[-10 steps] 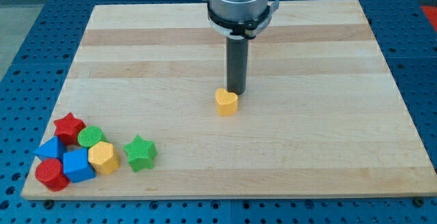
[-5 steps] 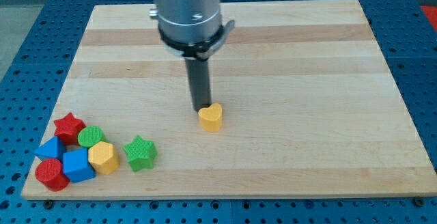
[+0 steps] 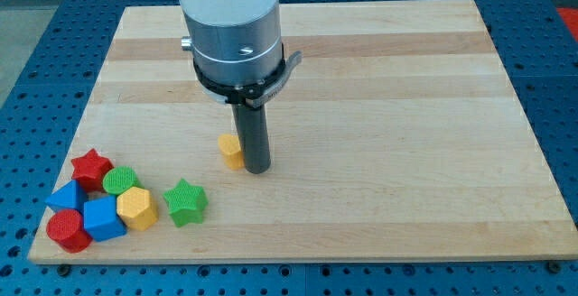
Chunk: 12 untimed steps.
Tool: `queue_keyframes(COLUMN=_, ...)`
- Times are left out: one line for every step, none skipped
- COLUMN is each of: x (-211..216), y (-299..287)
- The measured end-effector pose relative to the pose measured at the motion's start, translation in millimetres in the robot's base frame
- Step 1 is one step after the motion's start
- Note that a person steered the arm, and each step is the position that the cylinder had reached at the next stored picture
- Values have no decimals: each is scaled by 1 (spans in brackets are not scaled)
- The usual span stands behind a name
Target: Move the yellow heart above the yellow hexagon
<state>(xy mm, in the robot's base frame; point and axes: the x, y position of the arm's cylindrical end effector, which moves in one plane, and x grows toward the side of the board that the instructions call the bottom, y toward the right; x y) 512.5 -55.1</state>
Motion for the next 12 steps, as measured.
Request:
queue_keyframes(x=-8, y=11)
queue_keyframes(x=-10, y=-13)
queue_keyframes(x=-10, y=-55)
queue_keyframes(x=-13, y=-60)
queue_keyframes(x=-40, y=-51)
queue_keyframes(x=-51, y=-68)
queue_keyframes(x=-40, y=-109)
queue_keyframes(x=-31, y=-127)
queue_keyframes(x=-25, y=-132)
queue_keyframes(x=-7, y=-132)
queue_keyframes(x=10, y=-132)
queue_keyframes(x=9, y=-132)
